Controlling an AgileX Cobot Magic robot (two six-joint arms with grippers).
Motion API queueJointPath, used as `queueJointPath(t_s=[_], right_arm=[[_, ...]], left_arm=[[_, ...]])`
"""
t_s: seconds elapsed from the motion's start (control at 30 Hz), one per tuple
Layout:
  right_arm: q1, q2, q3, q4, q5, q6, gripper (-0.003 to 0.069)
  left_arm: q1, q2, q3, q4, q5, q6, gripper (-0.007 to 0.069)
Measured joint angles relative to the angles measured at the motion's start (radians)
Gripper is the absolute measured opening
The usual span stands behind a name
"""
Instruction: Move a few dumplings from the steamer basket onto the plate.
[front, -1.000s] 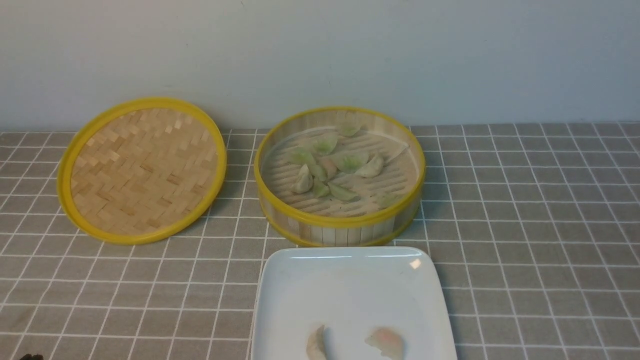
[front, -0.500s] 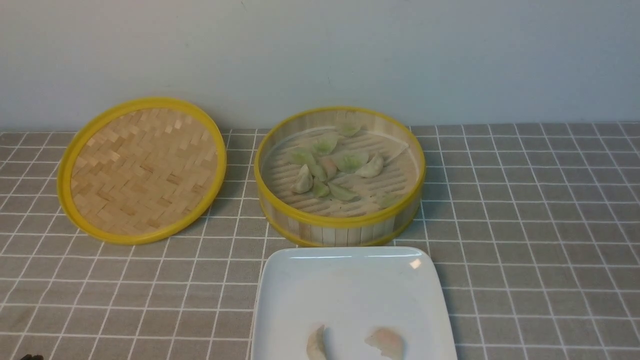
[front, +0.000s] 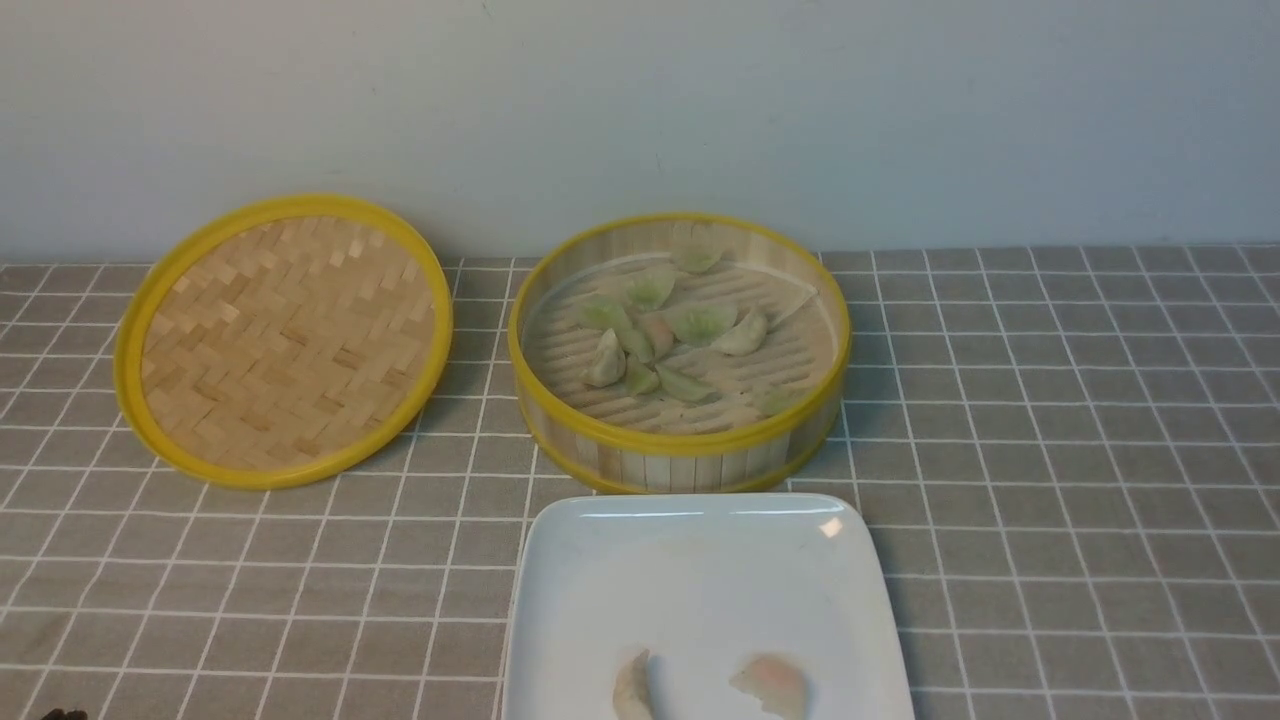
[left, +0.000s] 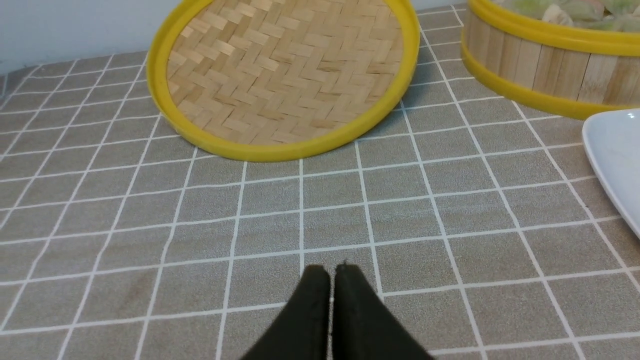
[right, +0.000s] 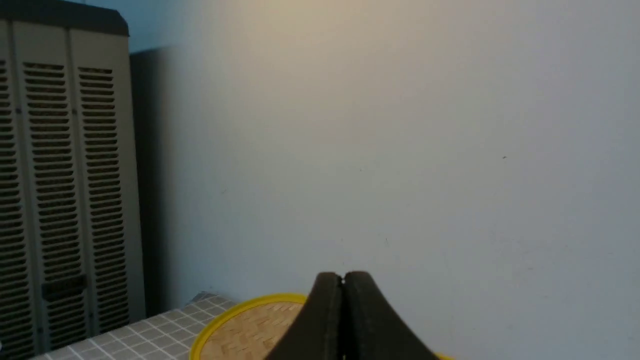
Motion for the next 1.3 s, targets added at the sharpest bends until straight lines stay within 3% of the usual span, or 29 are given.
queueJointPath(t_s=[0.1, 0.4, 0.53, 0.7, 1.3], right_arm=[[-0.053, 0.0, 0.065, -0.009, -0.023, -0.009, -0.0013], [-0.534, 0.001, 0.43, -0.036, -0.038, -0.012, -0.0013], [-0.646, 0.002, 0.583, -0.022, -0.065, -0.01, -0.0013], [-0.68, 0.004, 0.614, 0.009, -0.152, 0.0, -0.0013], [-0.68, 0.004, 0.614, 0.015, -0.158, 0.0, -0.0013]], left_arm=[[0.0, 0.0, 0.0, 0.0, 0.0, 0.0, -0.0005], [0.0, 0.0, 0.0, 0.0, 0.0, 0.003, -0.0005], [0.0, 0.0, 0.0, 0.0, 0.0, 0.004, -0.0005], [0.0, 0.0, 0.0, 0.0, 0.0, 0.006, -0.0005], [0.0, 0.0, 0.0, 0.0, 0.0, 0.006, -0.0005]])
